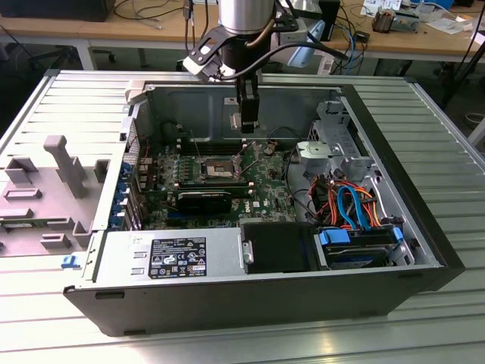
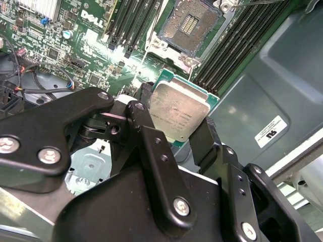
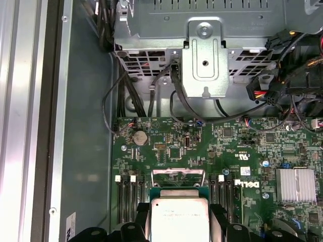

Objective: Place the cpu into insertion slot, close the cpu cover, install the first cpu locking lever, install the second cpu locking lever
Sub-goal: 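Place the cpu into insertion slot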

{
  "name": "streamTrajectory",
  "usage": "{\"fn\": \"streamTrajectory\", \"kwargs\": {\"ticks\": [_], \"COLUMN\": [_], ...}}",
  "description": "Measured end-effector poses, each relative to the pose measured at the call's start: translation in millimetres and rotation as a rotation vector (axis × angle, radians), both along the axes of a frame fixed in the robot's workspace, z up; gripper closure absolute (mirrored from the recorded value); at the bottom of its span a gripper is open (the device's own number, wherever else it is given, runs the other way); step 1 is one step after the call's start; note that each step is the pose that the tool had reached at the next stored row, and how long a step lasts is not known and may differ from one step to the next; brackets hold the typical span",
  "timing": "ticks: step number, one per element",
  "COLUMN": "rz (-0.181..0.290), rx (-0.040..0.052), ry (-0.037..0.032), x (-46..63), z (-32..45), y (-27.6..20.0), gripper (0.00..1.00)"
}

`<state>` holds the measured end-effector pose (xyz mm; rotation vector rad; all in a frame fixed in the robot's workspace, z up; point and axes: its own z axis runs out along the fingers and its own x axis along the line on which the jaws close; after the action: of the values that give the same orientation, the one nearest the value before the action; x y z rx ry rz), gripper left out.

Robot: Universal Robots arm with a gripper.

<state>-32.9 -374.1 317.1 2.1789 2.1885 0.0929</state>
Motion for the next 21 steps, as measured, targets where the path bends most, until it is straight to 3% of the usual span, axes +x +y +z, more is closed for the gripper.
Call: {"fn": "streamTrajectory", "kwargs": {"ticks": [21], "rz": [0.0], "rx": [0.0], "ry": [0.0], "x": [0.0], "z": [-1.9], "y": [-3.8], "gripper": [0.45]}}
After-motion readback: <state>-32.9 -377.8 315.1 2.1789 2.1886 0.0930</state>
